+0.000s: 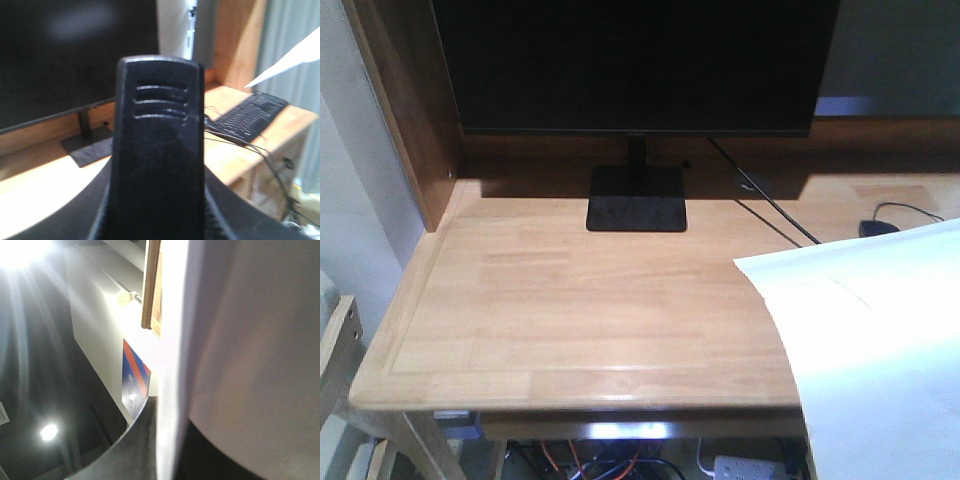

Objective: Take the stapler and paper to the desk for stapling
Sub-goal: 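Approach the desk surface in front of the black monitor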

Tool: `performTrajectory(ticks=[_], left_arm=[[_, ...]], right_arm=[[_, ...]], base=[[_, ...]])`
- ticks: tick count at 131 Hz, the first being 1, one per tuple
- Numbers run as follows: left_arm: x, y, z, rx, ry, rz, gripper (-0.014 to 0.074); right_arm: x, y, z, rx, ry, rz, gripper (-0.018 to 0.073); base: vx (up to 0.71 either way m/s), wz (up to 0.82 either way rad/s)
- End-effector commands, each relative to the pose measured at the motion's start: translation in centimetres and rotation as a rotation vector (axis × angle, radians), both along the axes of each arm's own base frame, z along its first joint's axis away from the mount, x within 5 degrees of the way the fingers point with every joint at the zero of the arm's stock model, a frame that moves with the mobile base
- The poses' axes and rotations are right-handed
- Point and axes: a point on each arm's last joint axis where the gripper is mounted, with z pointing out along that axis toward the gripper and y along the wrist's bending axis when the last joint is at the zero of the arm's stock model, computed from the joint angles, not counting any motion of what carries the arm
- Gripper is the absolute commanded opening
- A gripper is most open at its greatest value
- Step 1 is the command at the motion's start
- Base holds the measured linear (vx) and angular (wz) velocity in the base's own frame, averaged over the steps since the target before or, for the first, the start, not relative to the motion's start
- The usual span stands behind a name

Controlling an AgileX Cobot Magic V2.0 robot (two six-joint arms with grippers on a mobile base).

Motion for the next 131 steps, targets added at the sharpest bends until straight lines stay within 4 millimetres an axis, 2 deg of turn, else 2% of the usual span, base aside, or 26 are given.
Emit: performTrajectory(ticks=[1,67,131], left_arm=[[0.02,0.08,1.77,-0.087,-0.094,0.007,-0.0006],[0.02,0.08,1.77,-0.087,-0.094,0.007,-0.0006],[0.02,0.08,1.77,-0.087,-0.094,0.007,-0.0006]], right_arm=[[-0.31,-0.08,1.17,0.012,-0.066,-0.006,-0.0006],[-0.31,-0.07,1.17,0.012,-0.066,-0.005,-0.0006],[-0.31,-0.07,1.17,0.012,-0.066,-0.005,-0.0006]], base=[[0.29,0.11],[0.24,0.03],[0.12,0.01]])
